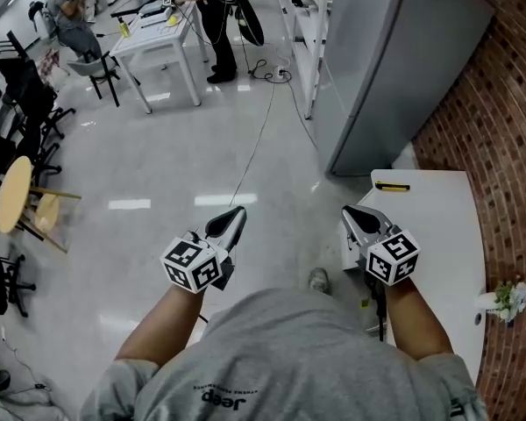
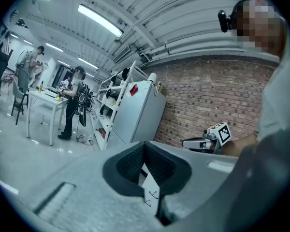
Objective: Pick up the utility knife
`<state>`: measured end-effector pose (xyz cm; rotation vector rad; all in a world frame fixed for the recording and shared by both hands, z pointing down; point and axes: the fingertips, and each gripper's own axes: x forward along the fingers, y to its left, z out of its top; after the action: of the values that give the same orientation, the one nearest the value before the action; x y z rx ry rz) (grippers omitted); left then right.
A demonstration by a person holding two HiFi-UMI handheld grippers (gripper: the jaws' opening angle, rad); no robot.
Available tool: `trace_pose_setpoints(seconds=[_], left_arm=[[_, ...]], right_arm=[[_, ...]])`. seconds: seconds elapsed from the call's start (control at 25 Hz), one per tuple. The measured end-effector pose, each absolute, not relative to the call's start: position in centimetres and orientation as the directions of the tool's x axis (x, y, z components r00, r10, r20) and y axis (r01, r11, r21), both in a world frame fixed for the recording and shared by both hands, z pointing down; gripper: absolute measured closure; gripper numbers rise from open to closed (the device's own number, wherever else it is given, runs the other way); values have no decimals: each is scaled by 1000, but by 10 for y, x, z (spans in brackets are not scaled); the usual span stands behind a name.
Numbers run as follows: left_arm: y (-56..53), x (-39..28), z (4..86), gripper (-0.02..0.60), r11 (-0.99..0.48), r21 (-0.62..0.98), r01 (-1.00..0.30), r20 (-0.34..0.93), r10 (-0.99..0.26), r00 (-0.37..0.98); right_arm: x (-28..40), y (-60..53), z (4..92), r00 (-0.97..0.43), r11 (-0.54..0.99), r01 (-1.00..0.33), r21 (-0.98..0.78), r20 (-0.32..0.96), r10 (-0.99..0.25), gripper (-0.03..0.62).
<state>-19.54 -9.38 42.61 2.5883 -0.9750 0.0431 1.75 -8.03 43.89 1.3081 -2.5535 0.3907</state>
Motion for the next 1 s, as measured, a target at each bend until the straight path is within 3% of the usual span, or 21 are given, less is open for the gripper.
trace_pose_setpoints(seconds=[0.72,1.0], left_arm=[[-263,-33,445,584,-611,297,-734,201,-711,673],[-299,-23,439,584,-621,290,-728,199,-705,680]], right_arm=[[144,-259,471,-720,732,-671,-116,334,-608,585],[165,-295,479,-692,694,-706,-141,346,-633,585]])
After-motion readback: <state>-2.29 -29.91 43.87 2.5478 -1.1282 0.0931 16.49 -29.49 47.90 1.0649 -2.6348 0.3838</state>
